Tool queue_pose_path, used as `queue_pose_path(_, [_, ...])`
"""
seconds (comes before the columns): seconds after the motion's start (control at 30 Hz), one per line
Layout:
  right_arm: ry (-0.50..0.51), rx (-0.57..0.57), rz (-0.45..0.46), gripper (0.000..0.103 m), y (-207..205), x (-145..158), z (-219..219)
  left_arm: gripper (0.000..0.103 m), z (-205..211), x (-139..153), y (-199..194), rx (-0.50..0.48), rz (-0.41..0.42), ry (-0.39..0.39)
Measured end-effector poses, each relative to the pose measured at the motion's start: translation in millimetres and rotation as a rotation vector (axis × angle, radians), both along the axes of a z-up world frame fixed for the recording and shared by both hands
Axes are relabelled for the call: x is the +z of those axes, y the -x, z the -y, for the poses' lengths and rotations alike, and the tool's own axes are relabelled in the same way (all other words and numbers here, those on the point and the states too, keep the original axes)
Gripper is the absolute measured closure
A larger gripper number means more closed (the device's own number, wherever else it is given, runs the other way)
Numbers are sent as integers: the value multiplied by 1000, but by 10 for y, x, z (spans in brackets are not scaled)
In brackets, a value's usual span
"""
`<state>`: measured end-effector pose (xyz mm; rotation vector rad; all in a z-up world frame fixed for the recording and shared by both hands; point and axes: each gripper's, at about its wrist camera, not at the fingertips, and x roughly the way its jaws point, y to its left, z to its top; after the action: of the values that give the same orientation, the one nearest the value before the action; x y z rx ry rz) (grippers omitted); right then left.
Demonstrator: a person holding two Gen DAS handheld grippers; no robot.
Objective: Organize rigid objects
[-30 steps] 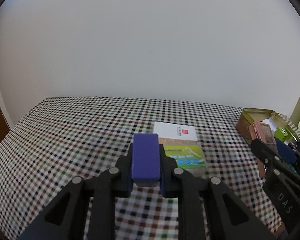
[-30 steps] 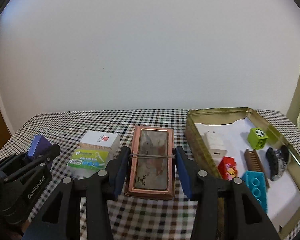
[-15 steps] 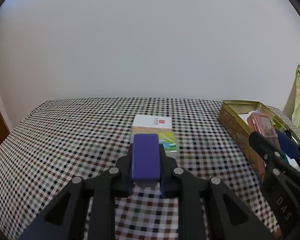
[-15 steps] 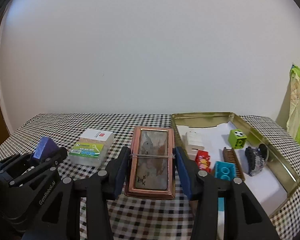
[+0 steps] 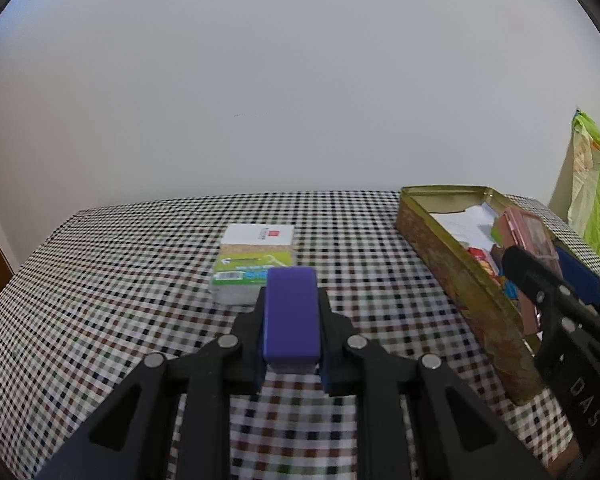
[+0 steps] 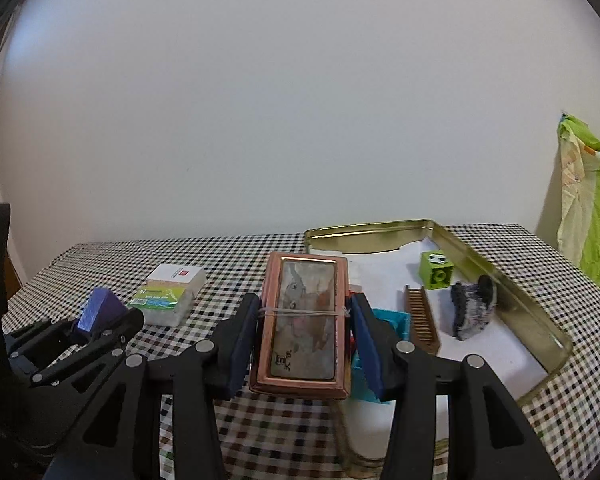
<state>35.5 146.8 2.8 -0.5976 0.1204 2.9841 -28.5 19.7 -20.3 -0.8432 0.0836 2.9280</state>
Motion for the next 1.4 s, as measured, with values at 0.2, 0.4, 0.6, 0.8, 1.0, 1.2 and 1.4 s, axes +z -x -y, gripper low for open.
queue_pose_path(0.2, [-2,-20,-22,54,-108,36,-181,86,-124,71,-112,-24,-14,5])
queue_pose_path(0.4, [-1,-52,-31,54,-184,62,-373,86,-291,172,-201,-56,-35,7])
queue_pose_path(0.6, [-4,-96,-38,54,-286,98,-577,86,-491,263,-256,-89,-56,8])
queue_pose_path(0.8, [-11,-130,-38,54,-294,98,-791,86,-685,325,-279,-121,-67,5])
queue_pose_path(1.0, [-13,-161,-42,54,-335,141,-970,86,-887,368,-315,-155,-72,1])
queue_pose_path(1.2, [-22,-190,-44,54,-326,174,-1205,86,-1096,394,-262,-187,-65,-10])
queue_pose_path(1.4, [-25,-213,-45,54,-294,213,-1394,85,-1313,378,-175,-221,-52,-20])
